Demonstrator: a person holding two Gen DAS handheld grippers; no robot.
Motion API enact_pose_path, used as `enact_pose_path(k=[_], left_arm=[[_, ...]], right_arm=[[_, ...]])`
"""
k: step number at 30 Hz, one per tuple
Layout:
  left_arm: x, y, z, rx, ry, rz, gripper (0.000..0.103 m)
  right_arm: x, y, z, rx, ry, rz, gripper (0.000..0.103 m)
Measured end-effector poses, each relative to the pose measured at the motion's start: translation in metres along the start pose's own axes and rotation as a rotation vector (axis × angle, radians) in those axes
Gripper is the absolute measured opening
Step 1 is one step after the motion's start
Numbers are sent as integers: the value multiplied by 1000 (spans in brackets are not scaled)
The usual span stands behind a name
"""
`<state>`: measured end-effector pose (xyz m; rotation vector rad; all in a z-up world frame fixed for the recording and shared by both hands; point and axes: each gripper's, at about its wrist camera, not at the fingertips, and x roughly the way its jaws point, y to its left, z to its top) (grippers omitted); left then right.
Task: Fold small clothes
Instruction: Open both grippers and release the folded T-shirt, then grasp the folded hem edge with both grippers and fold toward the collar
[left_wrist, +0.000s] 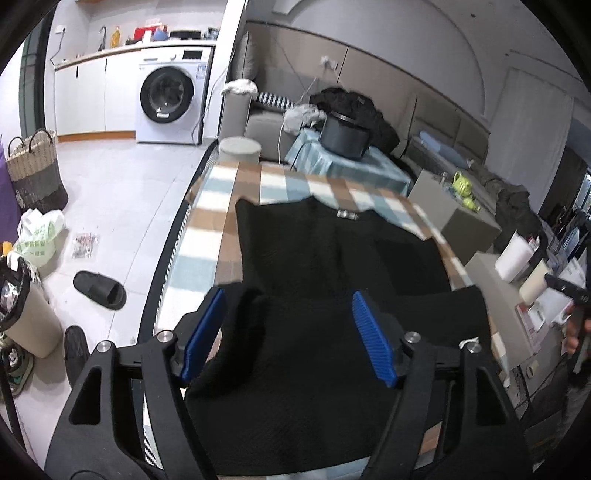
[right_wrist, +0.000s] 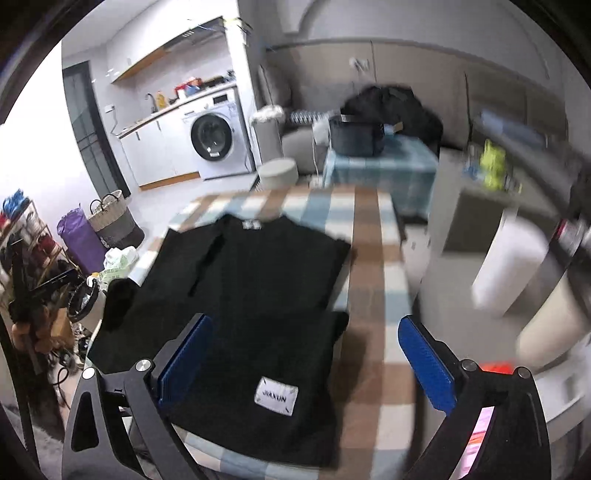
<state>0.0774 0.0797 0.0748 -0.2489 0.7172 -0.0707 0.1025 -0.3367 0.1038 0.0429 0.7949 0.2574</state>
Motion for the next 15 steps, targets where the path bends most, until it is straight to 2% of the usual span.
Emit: enact_pose_path(k=[5,7,8,12,15], left_arm=[[28,13,-25,-11,33,37,69],[40,21,-39,-19,46,53,70],[46,25,-47,-22,60,70,70],[77,43,-72,-36,149,139,70],[89,55,-82,-61,176,141,70]], right_arm=[[66,-14,-48,31,57,17,101],[85,-17,-60,47,82,24,94],[95,-18,-66,58,102,42,87],[119,-20,-80,80,142,102,86],[127,-19,-83,84,150,124,86]])
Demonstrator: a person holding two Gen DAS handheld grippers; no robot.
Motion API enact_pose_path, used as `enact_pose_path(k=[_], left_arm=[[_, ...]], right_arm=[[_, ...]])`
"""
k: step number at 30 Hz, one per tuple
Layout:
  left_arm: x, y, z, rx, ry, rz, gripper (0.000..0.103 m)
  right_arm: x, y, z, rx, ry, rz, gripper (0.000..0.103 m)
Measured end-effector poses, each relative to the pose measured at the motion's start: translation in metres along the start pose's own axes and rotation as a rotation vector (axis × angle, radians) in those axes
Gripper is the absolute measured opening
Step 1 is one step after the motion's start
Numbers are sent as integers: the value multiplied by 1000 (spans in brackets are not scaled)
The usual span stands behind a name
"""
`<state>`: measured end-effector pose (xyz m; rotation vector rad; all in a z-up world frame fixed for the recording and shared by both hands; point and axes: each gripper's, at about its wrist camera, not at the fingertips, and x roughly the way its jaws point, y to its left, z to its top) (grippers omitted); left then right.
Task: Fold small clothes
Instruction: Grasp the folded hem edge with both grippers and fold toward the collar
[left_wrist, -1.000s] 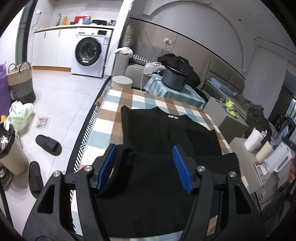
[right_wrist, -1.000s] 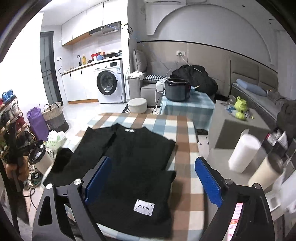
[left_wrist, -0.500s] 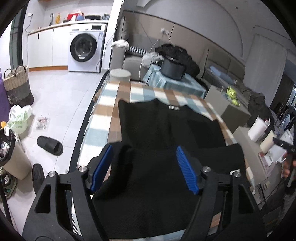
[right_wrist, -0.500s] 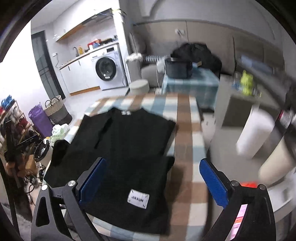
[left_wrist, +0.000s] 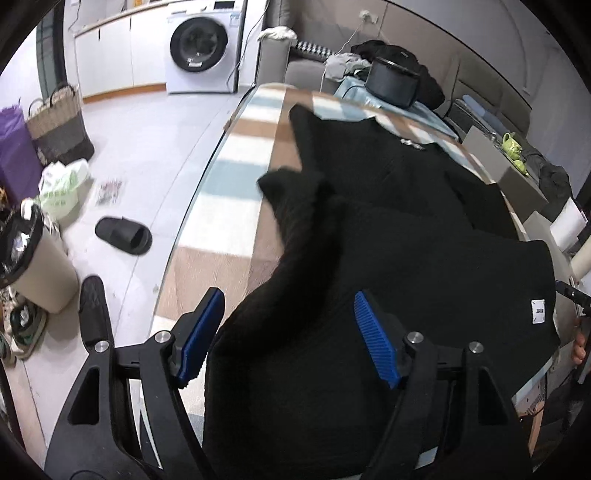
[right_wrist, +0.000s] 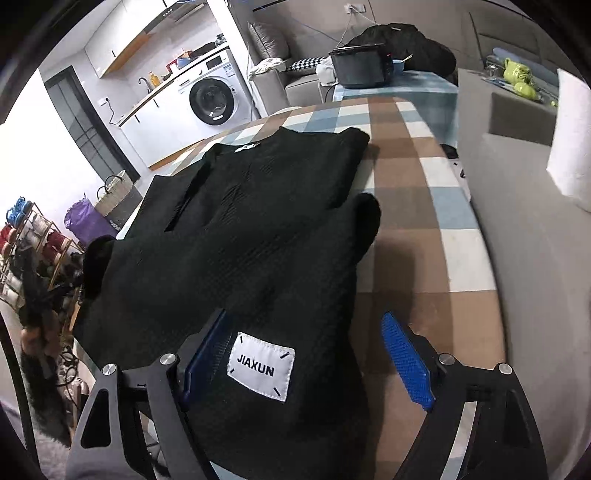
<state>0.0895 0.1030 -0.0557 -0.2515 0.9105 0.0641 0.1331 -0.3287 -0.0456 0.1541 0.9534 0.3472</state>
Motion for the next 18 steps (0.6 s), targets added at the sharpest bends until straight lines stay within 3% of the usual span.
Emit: enact_pose_path(k=[4,6,7,8,10,11,13,18], left_arm=[[18,9,1,-42,19,-17,68],[21,10,2,-41,3,-21,50],[22,9,3,-35,-2,-26,35],[23,9,3,-30,-16,-31,20],[23,9,8,-35,-38,-36,6],[22,9,11,-47,-50,-46,5],[12,11,15,-67,-99,-66,5],[-7,10,36,-81,-187,-105,5]], right_arm=[[12,1,-1,0,18,11,85],[17,3,-3,-12,22,7,76],[20,5,-3,-15,26,-1,72],[22,5,-4,-16,31,-7,62],[28,6,-4,-19,49,-31,35],[29,7,-4,-27,48,-59,18],[27,6,-4,-34,35,-46,8],[-10,12,10,-42,-138,34,7]])
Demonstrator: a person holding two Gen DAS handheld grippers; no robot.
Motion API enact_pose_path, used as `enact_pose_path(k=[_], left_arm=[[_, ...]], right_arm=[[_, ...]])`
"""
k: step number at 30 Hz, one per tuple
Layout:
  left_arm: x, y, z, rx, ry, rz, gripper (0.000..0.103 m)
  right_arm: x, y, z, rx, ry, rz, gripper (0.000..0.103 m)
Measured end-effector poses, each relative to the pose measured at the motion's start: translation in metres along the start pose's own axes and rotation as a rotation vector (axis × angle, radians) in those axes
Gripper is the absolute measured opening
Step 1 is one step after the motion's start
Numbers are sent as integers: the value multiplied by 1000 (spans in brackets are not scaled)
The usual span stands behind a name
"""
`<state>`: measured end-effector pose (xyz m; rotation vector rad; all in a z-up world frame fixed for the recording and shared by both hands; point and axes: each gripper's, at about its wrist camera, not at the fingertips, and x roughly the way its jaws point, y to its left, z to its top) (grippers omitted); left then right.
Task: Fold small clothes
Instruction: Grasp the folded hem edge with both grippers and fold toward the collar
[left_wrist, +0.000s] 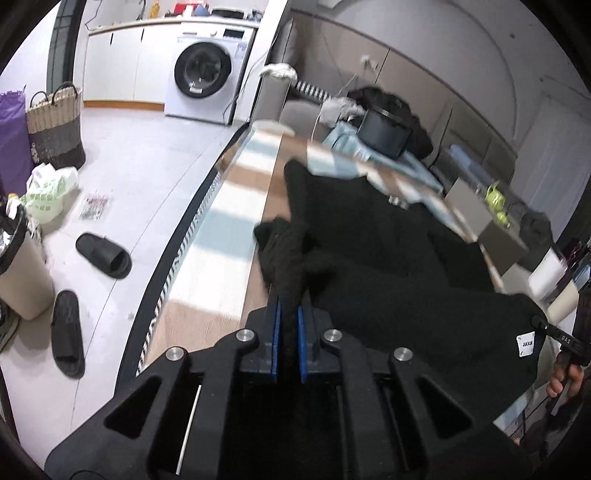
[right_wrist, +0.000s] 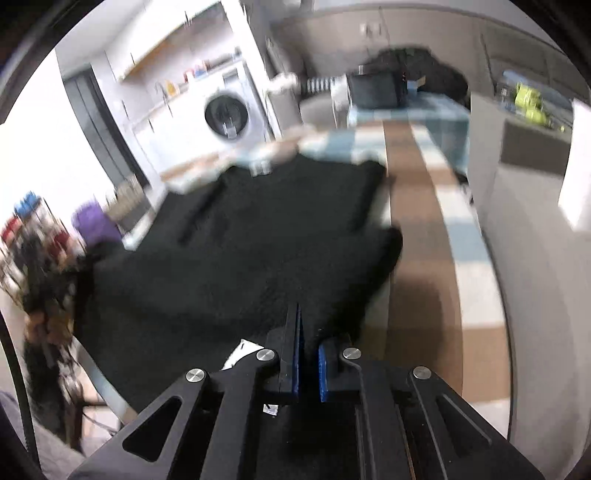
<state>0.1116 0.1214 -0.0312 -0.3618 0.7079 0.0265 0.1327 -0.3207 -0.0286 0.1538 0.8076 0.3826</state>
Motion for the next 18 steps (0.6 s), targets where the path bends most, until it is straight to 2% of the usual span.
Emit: enact_pose_path(k=[3,5,7,10,12,13,14,15,16,18], left_arm=[[10,-4,18,4,-15,13,5],[24,-2,27,0,-11,24,5],[48,0,35,-9,28,34,5],[83,1,37,-22,110,71,7],[89,1,35,-16,144,99,20],[89,1,33,-12,149,106,36],[87,2,31,-11,147,104,58],[85,2,29,-13,143,92,66],[84,1,27,-10,137,68,69],[91,-5,23,16,163,48,69]], right_arm=[[-6,-3,19,33,-101,-4,7],[-2,-12,29,99,-159,-26,7],[13,-19,37,143,-152,-61,7],[48,-23,40,155,-62,-159,10],[65,-28,38,179,21,-176,24],[66,-29,37,179,39,-194,30],[65,-31,35,181,42,-210,47],[61,-34,33,187,32,-209,61],[59,-36,32,191,25,-199,64],[60,-39,30,195,34,-169,64]])
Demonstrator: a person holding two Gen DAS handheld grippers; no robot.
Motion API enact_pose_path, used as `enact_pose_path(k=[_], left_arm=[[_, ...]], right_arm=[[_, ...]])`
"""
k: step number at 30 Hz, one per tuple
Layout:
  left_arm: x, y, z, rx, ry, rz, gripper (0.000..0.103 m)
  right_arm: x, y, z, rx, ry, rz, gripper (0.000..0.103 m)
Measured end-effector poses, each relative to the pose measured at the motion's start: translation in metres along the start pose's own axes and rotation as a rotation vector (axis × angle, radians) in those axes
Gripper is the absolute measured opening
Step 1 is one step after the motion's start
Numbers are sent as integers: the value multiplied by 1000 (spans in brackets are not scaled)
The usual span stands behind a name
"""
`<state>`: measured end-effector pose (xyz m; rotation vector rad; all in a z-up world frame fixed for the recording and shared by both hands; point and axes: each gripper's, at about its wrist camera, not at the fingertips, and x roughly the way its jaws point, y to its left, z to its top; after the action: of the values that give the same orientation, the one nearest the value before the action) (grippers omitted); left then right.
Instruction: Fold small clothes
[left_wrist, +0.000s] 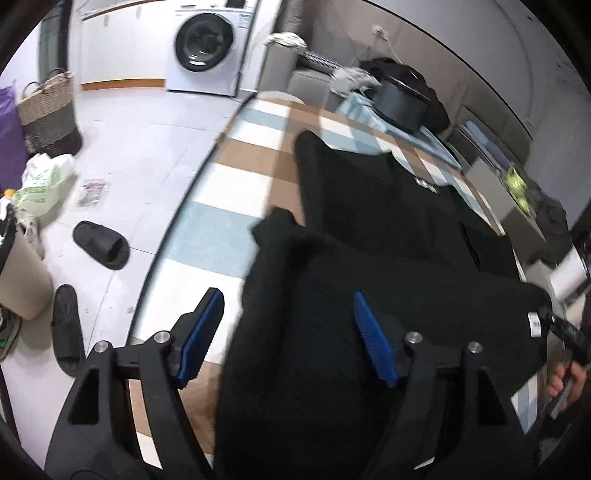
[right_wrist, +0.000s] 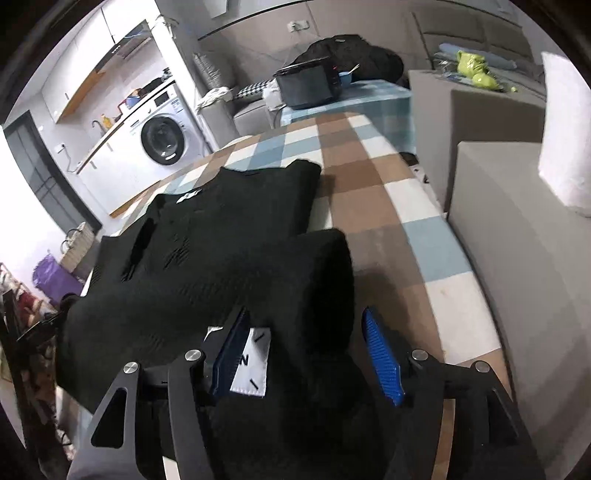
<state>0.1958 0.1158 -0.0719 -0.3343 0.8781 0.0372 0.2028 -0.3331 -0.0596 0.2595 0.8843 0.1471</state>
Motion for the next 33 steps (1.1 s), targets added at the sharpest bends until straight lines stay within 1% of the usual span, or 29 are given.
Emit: enact_pose_path(k=[2,4,6,7,8,9,11,12,13,16,22,26,30,33], left_arm=[[8,-7,-1,21,15,-4,69],[18,-13,-2,44,24,3,67],[24,-18,-2,58,15,4,56],[26,-20,-2,60,21,-10,39],[28,-22,-2,59,34,-30,34],[30,-24,-3,65,32,-21,33],[34,-31,-5,100,27,-6,29],[33,-33,-6,109,23,3,28],[32,-35,-8,116,21,8,27],[29,-37,-12,134,22,13,26],[17,-37,-26,167,26,20,26],[0,-32,-45,167,33,15,26],[-19,-18,-64,146,32,-8,26],[-26,-14,-69,148,34,-3,27]], right_arm=[[9,1,0,19,12,33,64],[18,8,-2,12,32,30,59],[25,20,-3,-35,25,3,49],[28,25,-5,-64,31,-11,46],[30,27,-7,-78,38,-9,37],[31,28,-8,-88,43,0,32],[33,31,-8,-118,51,-5,29],[34,32,-9,-123,58,-1,28],[34,33,-9,-130,63,-5,27],[33,34,-13,-144,74,0,27],[25,31,-23,-115,75,23,27],[17,32,-31,-119,88,25,27],[5,28,-42,-115,99,40,27],[-2,28,-51,-138,103,44,27]])
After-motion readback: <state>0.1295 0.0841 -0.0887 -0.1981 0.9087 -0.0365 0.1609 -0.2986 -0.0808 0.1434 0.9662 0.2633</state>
